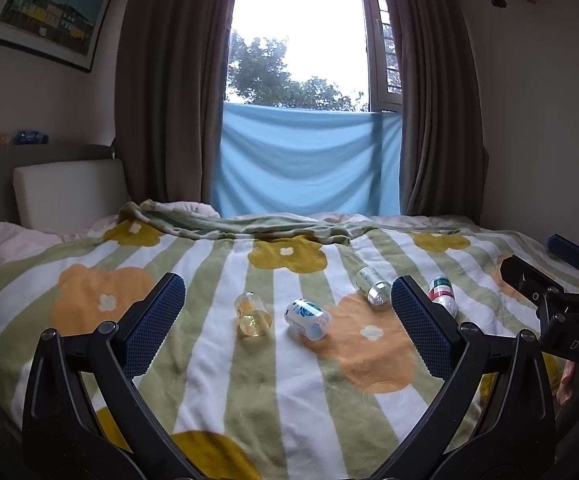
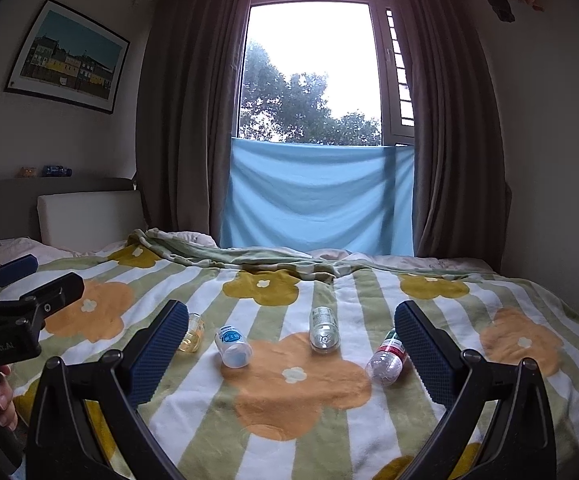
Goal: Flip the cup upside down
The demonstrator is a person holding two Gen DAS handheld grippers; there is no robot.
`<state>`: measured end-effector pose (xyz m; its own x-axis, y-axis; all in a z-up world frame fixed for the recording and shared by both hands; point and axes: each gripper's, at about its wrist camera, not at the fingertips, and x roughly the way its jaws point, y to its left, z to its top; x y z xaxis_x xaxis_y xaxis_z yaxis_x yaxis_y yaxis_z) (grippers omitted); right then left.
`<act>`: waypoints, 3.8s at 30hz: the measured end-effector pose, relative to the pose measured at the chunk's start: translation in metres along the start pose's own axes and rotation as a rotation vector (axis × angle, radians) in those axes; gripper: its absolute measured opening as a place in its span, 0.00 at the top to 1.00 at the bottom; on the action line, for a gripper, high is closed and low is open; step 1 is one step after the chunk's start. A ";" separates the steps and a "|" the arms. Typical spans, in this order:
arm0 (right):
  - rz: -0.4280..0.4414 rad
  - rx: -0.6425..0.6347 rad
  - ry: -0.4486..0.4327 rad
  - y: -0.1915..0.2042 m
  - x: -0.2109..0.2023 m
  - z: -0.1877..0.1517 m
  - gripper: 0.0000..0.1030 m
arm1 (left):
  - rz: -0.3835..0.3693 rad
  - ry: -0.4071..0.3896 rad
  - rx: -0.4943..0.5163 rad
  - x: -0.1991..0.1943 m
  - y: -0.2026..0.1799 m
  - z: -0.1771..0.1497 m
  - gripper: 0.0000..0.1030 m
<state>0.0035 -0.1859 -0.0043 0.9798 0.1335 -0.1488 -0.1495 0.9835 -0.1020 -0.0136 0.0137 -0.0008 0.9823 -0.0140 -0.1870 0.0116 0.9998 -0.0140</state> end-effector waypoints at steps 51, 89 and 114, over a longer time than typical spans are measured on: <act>0.285 -0.286 0.968 0.110 0.400 -0.094 0.28 | 0.067 0.260 -0.180 0.069 0.141 -0.076 0.00; 0.287 -0.215 0.920 0.025 0.197 -0.095 0.47 | -0.071 0.332 -0.103 0.048 0.058 -0.061 0.00; 0.358 0.063 0.829 -0.020 0.172 -0.114 0.00 | -0.054 0.373 -0.100 0.050 0.047 -0.049 0.00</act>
<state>0.1599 -0.1966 -0.1403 0.4623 0.3257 -0.8248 -0.3958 0.9081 0.1368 0.0266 0.0596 -0.0590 0.8449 -0.0881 -0.5276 0.0251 0.9918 -0.1253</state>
